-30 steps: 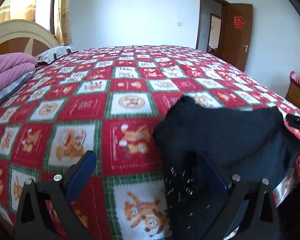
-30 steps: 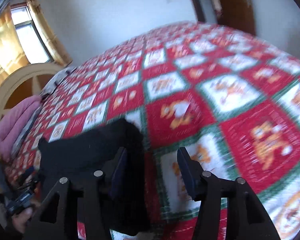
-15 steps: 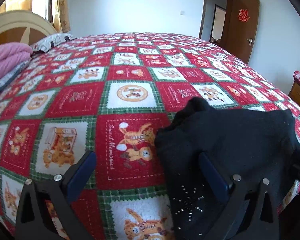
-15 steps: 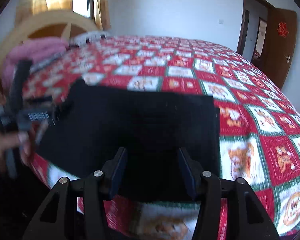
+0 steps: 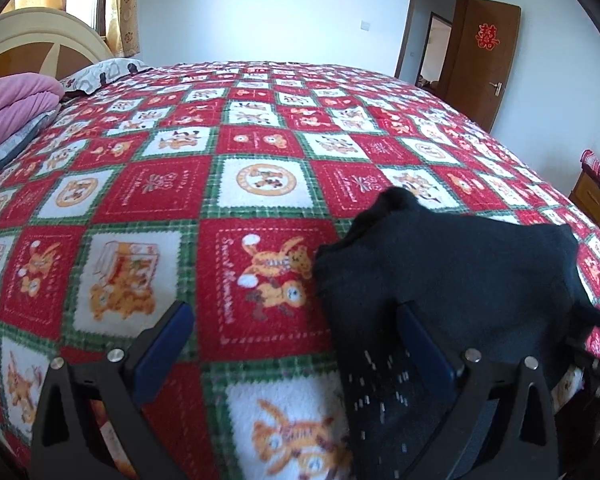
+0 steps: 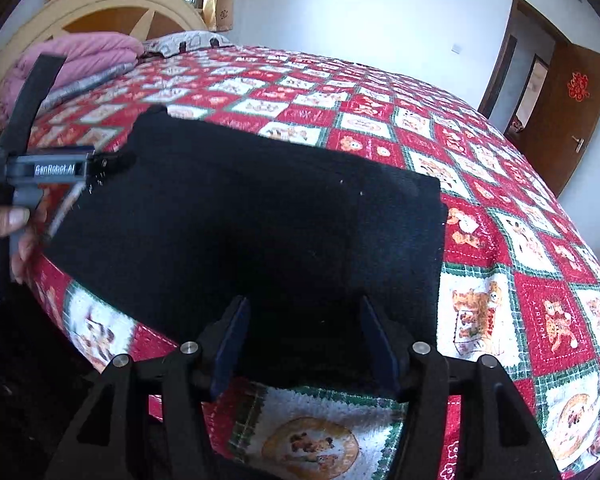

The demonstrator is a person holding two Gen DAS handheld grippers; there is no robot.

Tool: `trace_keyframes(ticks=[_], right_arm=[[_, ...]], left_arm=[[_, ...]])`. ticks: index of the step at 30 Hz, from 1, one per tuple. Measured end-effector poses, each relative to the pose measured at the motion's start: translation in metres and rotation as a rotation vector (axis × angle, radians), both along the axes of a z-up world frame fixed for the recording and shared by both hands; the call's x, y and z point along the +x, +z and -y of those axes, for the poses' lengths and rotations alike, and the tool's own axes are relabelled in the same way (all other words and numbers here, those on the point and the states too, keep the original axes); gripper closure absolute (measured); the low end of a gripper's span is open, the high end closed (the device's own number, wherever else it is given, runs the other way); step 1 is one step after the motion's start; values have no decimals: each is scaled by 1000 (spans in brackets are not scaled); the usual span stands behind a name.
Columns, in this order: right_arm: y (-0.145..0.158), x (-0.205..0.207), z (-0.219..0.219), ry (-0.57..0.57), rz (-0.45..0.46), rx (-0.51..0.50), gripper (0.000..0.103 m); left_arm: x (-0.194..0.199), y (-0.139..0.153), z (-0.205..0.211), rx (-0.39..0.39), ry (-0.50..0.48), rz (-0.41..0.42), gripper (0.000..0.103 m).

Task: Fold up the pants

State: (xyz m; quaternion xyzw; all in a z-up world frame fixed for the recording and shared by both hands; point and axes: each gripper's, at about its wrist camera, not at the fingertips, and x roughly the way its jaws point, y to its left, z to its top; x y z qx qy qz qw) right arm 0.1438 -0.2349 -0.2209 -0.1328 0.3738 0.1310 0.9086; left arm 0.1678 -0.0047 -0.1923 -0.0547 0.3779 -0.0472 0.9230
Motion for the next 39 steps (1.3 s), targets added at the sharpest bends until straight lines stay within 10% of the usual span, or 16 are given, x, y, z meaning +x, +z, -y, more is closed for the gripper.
trace_keyframes(ticks=[9, 18, 39], right_arm=[[50, 32, -39, 75, 55, 232, 44], [2, 126, -127, 111, -206, 235, 42], [33, 45, 54, -159, -65, 333, 37]], left_arm=[[-38, -14, 10, 20, -57, -15, 0], [-37, -18, 4, -3, -52, -9, 0], [-38, -5, 26, -37, -132, 2, 0]])
